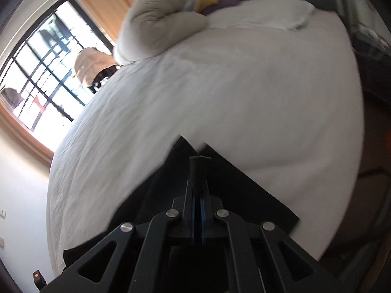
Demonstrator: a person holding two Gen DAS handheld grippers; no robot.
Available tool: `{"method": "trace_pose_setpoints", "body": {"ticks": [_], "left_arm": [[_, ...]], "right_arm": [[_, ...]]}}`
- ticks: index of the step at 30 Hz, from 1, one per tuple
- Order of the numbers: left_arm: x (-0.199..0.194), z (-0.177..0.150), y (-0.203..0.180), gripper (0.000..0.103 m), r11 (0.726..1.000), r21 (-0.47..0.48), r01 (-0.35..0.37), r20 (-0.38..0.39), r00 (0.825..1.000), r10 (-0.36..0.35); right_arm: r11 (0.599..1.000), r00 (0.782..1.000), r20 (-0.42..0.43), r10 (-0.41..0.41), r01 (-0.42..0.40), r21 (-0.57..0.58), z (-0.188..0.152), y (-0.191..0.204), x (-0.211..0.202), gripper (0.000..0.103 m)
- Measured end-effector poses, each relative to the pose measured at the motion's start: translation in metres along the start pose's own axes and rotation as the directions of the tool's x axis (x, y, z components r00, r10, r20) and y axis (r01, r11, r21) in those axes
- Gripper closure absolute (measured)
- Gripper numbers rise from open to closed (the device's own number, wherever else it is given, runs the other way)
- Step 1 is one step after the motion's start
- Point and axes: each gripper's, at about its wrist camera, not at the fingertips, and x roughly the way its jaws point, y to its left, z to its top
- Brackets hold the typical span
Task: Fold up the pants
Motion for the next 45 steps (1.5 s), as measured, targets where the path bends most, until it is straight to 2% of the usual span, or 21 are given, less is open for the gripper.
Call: {"method": "trace_pose_setpoints", "body": {"ticks": [3,8,17,22,29,33,36,40,42,43,44,45], "left_arm": [[0.002,0.002,-0.005,0.031,1.0,-0.01,-0.014,-0.003,1.0,0.014],[0.002,0.006,-0.012,0.027,0.999,-0.035,-0.034,-0.004,0.999,0.034],[0.004,0.009,-0.016,0.025,0.997,-0.066,-0.047,0.006,0.999,0.048],[0.006,0.009,-0.019,0.019,0.997,-0.068,-0.043,0.009,0.999,0.044],[0.008,0.01,-0.019,0.018,0.996,-0.078,-0.04,0.012,0.999,0.041],[0.008,0.01,-0.018,0.017,0.996,-0.086,-0.037,0.018,0.999,0.039],[0.01,0.009,-0.019,0.013,0.996,-0.078,-0.041,0.02,0.999,0.043],[0.013,0.011,-0.021,0.011,0.996,-0.074,-0.047,0.019,0.999,0.049],[0.012,0.011,-0.02,0.011,0.996,-0.081,-0.036,0.021,0.999,0.037],[0.011,0.012,-0.019,0.011,0.996,-0.086,-0.029,0.022,0.999,0.031],[0.009,0.012,-0.018,0.011,0.995,-0.095,-0.024,0.024,0.999,0.026],[0.006,0.013,-0.016,0.011,0.995,-0.102,-0.02,0.025,0.999,0.023]], "right_arm": [[0.997,0.999,-0.025,-0.031,0.033,0.073,-0.019,-0.031,0.007,0.099],[0.992,0.998,-0.043,-0.041,0.046,0.118,-0.028,-0.05,0.02,0.099],[0.981,0.999,0.008,-0.033,0.031,0.19,-0.038,-0.071,0.008,0.099],[0.976,0.999,-0.027,-0.029,0.034,0.214,-0.043,-0.081,0.017,0.099],[0.973,0.999,-0.011,-0.042,0.043,0.228,-0.043,-0.084,0.015,0.099],[0.958,1.0,0.0,-0.03,0.029,0.286,-0.047,-0.089,0.007,0.099],[0.96,0.999,-0.017,-0.034,0.038,0.278,-0.047,-0.091,0.009,0.099],[0.951,0.999,-0.04,0.018,-0.005,0.308,-0.048,-0.104,0.014,0.099],[0.942,0.999,-0.039,0.019,-0.005,0.335,-0.042,-0.109,0.007,0.091],[0.938,0.999,-0.024,-0.031,0.037,0.346,-0.037,-0.112,-0.002,0.072],[0.932,0.996,-0.001,-0.093,0.087,0.352,-0.032,-0.115,-0.013,0.06],[0.93,0.991,0.037,-0.125,0.104,0.351,-0.027,-0.116,-0.025,0.06]]}}
